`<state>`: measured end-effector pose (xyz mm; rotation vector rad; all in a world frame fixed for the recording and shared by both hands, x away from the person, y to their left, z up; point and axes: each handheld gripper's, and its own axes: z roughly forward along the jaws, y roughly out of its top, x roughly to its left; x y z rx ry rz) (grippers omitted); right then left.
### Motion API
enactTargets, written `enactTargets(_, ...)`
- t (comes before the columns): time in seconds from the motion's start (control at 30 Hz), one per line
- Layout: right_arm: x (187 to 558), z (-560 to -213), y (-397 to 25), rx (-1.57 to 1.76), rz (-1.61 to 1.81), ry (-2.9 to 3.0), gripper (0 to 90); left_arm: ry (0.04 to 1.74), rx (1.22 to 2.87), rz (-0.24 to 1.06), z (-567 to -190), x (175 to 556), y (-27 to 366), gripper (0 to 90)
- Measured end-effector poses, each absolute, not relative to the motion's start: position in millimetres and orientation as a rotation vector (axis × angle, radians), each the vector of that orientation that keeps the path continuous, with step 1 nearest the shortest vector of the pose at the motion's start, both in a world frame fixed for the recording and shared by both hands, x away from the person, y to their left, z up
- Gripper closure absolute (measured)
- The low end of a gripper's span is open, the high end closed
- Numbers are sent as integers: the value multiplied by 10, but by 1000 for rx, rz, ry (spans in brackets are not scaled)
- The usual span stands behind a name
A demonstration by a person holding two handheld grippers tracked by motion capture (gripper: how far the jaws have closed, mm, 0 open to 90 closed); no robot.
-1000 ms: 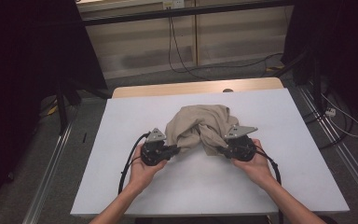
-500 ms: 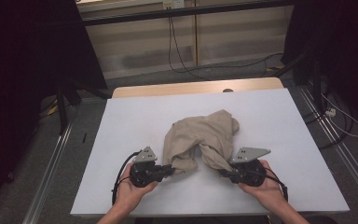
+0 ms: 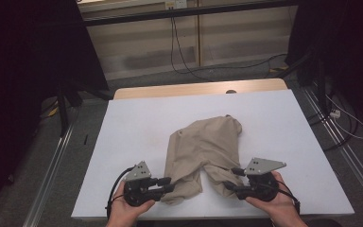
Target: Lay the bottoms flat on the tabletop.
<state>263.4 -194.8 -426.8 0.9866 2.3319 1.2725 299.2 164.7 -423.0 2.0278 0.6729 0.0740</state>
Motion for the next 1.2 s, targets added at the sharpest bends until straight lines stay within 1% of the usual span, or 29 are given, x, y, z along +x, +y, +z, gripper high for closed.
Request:
enactTargets(0.03, 2670, -4244, -1955, 996, 1285, 2308, 373, 695, 2019, 90, -4217, 3028, 1644, 526)
enactTargets(0.07, 2718, -4224, -1960, 1002, 1298, 2291, 378, 702, 2019, 102, -4209, 3072, 1635, 466)
enactTargets(0.13, 2849, -4203, -1951, 1007, 1310, 2274, 375, 695, 2040, 141, -4216, 3197, 1590, 468)
enactTargets(0.17, 2922, -4203, -1937, 1019, 1296, 2266, 374, 704, 2049, 163, -4234, 3274, 1558, 444)
enactTargets(0.23, 3082, -4222, -1901, 1021, 1272, 2275, 374, 757, 2052, 157, -4292, 3441, 1480, 384)
enactTargets(0.3, 3237, -4253, -1856, 1036, 1208, 2273, 371, 795, 2078, 173, -4356, 3590, 1376, 349)
enactTargets(0.37, 3395, -4291, -1822, 1052, 1185, 2272, 370, 800, 2112, 169, -4418, 3729, 1249, 342)
enactTargets(0.43, 3530, -4341, -1777, 1066, 1146, 2275, 356, 796, 2154, 233, -4455, 3809, 1115, 331)
enactTargets(0.47, 3590, -4371, -1756, 1070, 1127, 2287, 353, 781, 2180, 246, -4471, 3839, 1058, 340)
enactTargets(0.5, 3636, -4406, -1735, 1080, 1119, 2291, 345, 783, 2208, 247, -4497, 3866, 1002, 372)
enactTargets(0.53, 3672, -4443, -1715, 1082, 1115, 2304, 333, 791, 2228, 228, -4534, 3892, 961, 426)
enactTargets(0.57, 3694, -4480, -1692, 1085, 1102, 2317, 327, 802, 2215, 251, -4569, 3892, 942, 534)
enactTargets(0.6, 3707, -4514, -1670, 1080, 1076, 2324, 320, 797, 2207, 244, -4573, 3885, 935, 630)
enactTargets(0.63, 3714, -4540, -1653, 1076, 1059, 2330, 313, 776, 2213, 219, -4562, 3872, 930, 752)
enactTargets(0.67, 3719, -4559, -1642, 1078, 1054, 2331, 313, 763, 2232, 220, -4542, 3849, 937, 826)
enactTargets(0.73, 3730, -4586, -1636, 1083, 1034, 2324, 332, 744, 2255, 204, -4524, 3797, 973, 848)
enactTargets(0.77, 3741, -4609, -1636, 1090, 1016, 2340, 367, 741, 2257, 181, -4518, 3773, 1003, 851)
enactTargets(0.8, 3746, -4637, -1641, 1110, 1031, 2353, 376, 740, 2253, 158, -4518, 3745, 1033, 851)
enactTargets(0.83, 3741, -4632, -1652, 1112, 1034, 2355, 452, 738, 2249, 143, -4514, 3717, 1066, 852)
enactTargets(0.87, 3721, -4605, -1658, 1110, 1039, 2375, 624, 744, 2242, 133, -4512, 3688, 1099, 852)
enactTargets(0.93, 3637, -4573, -1648, 1086, 1023, 2409, 786, 734, 2237, 135, -4514, 3638, 1142, 852)
enactTargets(0.97, 3581, -4563, -1645, 1050, 1019, 2417, 817, 729, 2237, 130, -4511, 3615, 1148, 851)
enactTargets(1.03, 3470, -4527, -1651, 1015, 1030, 2440, 849, 725, 2237, 125, -4504, 3576, 1156, 848)
enactTargets(1.2, 3162, -4443, -1713, 951, 1087, 2484, 854, 694, 2246, 89, -4483, 3450, 1175, 846)
